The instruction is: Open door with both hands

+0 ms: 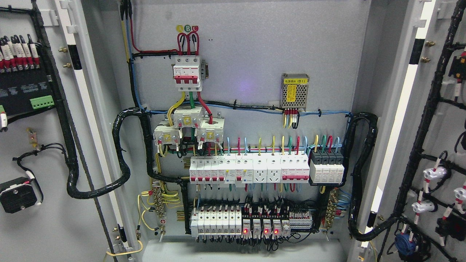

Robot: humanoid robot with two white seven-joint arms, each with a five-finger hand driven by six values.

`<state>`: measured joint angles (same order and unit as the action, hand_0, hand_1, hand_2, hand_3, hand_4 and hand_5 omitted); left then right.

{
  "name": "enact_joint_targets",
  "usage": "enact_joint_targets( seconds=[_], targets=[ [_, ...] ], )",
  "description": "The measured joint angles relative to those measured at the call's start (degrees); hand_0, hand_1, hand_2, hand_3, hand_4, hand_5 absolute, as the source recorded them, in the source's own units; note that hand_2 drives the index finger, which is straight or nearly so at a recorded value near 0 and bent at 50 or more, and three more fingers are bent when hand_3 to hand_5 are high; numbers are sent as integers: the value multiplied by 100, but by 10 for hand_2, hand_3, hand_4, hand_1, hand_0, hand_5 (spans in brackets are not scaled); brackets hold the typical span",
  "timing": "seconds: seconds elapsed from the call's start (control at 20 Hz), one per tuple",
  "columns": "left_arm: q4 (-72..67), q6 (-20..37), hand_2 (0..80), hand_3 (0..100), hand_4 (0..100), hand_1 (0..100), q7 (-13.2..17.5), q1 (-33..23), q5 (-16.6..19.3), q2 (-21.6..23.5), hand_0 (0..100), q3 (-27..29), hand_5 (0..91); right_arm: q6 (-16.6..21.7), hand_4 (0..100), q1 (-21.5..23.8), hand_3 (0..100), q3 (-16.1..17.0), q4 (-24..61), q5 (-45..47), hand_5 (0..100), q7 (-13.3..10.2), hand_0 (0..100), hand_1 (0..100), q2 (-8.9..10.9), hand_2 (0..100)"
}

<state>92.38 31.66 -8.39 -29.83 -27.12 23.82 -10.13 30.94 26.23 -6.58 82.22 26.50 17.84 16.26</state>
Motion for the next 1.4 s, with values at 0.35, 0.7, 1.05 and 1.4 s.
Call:
enact_joint_targets(
  seconds=[0.35,0.7,1.05,1.4],
  targets=[
    [-1269,20,0,0,0,0,8,269,167,-433,0,-507,0,6,0,-479,0,-169,-2172,-370,0,15,191,0,-411,0],
    [-2994,5,0,0,0,0,76,729,192,-868,0,-827,0,0,0,-1058,0,-266,-4338,-563,0,34,192,0,-759,0],
    [-4842,-16,0,0,0,0,930,1150,179,-1290,0,-890,0,-154,0,-1229,0,-327,-5913,-1096,0,-47,191,0,-987,0],
    [-6450,-75,0,0,0,0,1181,1445,189,-1656,0,-710,0,-1110,0,-1205,0,-364,-6843,-1470,0,-228,191,0,-1102,0]
  ],
)
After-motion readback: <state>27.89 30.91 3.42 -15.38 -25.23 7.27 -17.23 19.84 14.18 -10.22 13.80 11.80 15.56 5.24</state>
